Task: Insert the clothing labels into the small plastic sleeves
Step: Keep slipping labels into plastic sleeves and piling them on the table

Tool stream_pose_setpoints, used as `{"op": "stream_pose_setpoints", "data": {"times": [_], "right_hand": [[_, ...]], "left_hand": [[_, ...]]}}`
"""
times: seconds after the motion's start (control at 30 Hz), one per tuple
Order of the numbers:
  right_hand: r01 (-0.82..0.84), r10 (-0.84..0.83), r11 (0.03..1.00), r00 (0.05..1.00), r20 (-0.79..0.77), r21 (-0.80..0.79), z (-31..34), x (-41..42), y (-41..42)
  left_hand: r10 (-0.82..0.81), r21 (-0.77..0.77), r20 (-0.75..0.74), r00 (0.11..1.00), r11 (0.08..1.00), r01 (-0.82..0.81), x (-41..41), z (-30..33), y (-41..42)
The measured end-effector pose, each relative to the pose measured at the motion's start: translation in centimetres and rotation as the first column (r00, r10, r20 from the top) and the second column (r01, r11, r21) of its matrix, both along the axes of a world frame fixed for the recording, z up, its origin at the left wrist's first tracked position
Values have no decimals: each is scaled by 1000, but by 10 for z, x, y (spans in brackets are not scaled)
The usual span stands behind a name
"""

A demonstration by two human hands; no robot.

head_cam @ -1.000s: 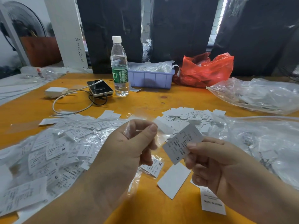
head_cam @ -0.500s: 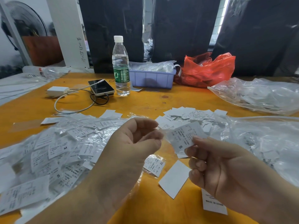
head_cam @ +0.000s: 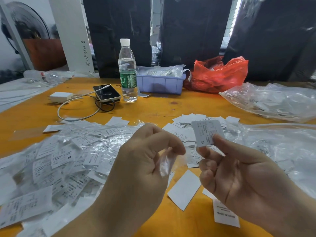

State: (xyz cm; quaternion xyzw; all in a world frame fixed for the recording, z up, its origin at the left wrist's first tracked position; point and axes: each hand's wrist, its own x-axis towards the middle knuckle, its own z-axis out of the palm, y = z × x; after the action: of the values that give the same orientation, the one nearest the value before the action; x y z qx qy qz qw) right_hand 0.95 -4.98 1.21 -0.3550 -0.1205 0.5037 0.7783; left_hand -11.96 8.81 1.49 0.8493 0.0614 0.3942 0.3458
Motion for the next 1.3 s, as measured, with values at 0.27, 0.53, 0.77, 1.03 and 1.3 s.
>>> {"op": "stream_pose_setpoints", "data": {"times": [0.27, 0.53, 0.77, 1.03, 1.3], "right_hand": [[-143, 164, 978, 977, 139, -150, 0, -12, -1], [-11, 82, 980, 933, 350, -200, 0, -12, 2], [81, 37, 983, 786, 617, -162, 1, -9, 0], [117, 15, 984, 692, 722, -133, 3, -14, -1], [243, -97, 966, 657, 748, -88, 6, -11, -2]], "left_hand": [[-113, 75, -129, 985, 990, 123, -2, -2, 0], [-103, 67, -174, 979, 991, 116, -1, -7, 1], [-221, -579, -329, 918, 815, -11, 4, -7, 11], [-535, -823, -182, 825, 543, 170, 5, -5, 15], [-434, -815, -139, 890, 561, 147, 7, -7, 15]]}}
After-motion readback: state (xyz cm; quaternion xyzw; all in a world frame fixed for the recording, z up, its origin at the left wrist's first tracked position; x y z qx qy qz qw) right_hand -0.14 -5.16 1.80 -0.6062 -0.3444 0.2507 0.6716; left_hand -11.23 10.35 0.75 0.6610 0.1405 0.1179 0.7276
